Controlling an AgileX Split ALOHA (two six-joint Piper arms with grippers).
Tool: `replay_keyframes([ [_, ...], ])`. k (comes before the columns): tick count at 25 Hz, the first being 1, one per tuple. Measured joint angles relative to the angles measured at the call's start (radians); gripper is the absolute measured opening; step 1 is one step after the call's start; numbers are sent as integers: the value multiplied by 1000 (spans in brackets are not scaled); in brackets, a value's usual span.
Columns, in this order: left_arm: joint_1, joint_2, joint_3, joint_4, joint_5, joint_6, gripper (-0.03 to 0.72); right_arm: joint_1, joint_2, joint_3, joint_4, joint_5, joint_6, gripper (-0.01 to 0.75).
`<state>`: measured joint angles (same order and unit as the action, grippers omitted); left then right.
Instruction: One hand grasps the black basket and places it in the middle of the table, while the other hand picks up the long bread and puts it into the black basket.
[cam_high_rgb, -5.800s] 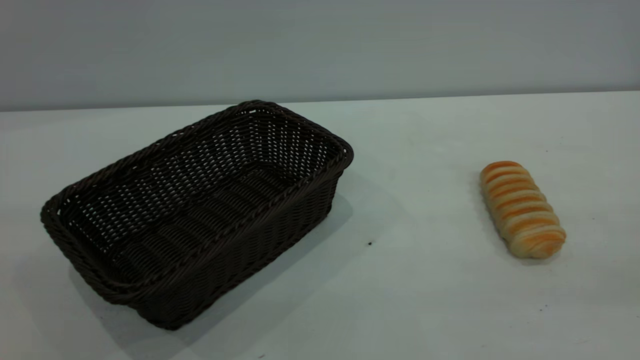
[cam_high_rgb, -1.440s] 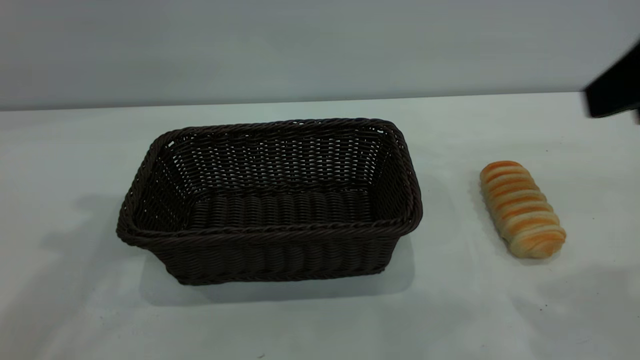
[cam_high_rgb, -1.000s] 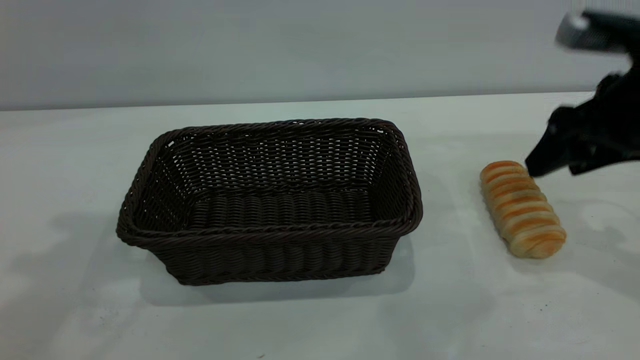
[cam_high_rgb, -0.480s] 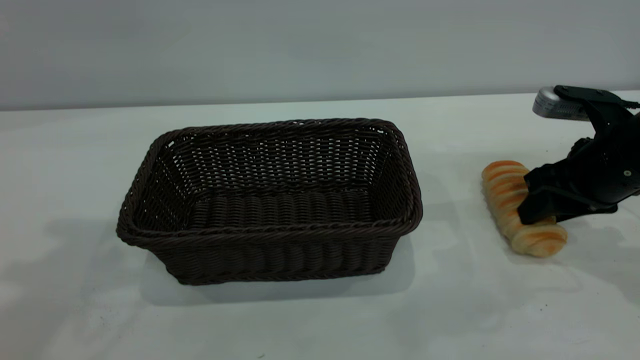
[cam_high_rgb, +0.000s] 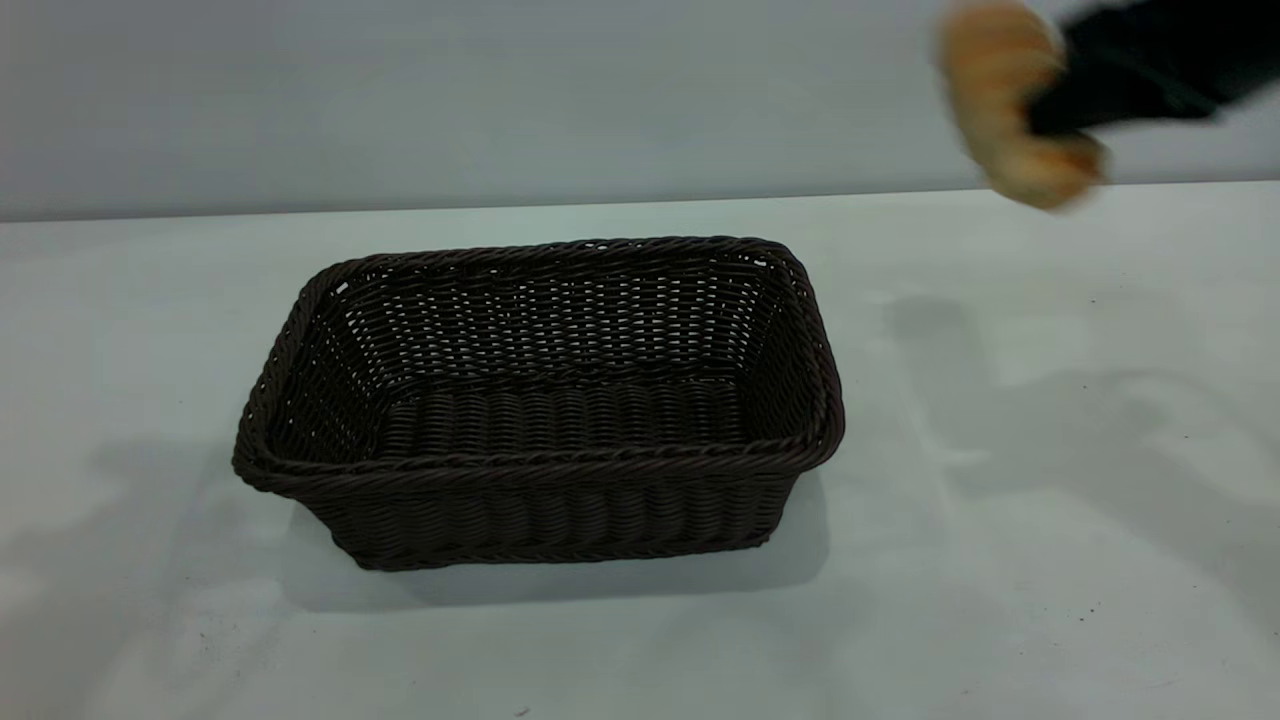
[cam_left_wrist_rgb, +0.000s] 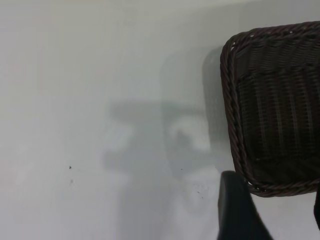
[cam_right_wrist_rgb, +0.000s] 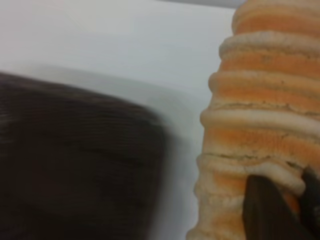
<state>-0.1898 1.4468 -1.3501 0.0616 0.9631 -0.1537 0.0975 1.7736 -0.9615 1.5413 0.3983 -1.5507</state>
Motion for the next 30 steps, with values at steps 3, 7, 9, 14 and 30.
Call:
replay_keyframes([
  [3, 0, 0, 0, 0, 0, 1, 436, 140, 33, -24, 10, 19, 12, 122],
  [7, 0, -1, 0, 0, 5, 5, 436, 304, 131, -92, 38, -22, 19, 225],
  [9, 0, -9, 0, -1, 17, 11, 436, 341, 175, -118, 43, -54, 20, 274],
  [14, 0, -86, 3, 5, 60, 30, 436, 292, 158, -125, -99, -59, 194, 346],
  [30, 0, -634, 448, 84, 142, -7, 436, 128, -546, 59, -1514, 586, 1520, 357],
])
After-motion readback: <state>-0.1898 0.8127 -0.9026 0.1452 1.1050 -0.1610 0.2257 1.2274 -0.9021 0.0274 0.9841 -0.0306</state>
